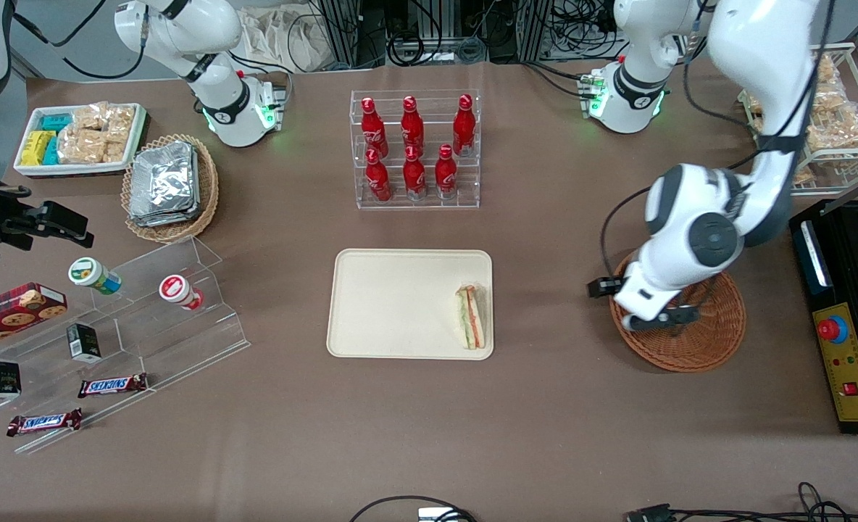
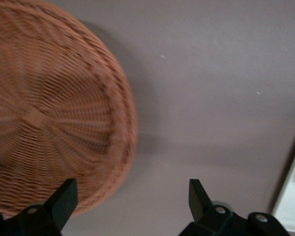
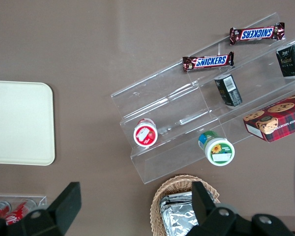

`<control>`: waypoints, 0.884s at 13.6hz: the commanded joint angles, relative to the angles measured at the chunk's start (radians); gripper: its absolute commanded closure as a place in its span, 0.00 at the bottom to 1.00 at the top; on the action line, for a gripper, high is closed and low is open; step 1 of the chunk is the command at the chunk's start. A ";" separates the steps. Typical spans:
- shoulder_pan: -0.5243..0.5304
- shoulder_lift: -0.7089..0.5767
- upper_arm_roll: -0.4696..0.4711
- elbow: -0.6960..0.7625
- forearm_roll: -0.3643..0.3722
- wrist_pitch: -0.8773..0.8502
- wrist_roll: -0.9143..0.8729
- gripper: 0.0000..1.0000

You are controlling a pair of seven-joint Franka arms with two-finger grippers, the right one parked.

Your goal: Place sandwich from basket to tray

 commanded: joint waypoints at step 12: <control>0.176 -0.145 -0.020 0.271 0.027 -0.515 0.001 0.00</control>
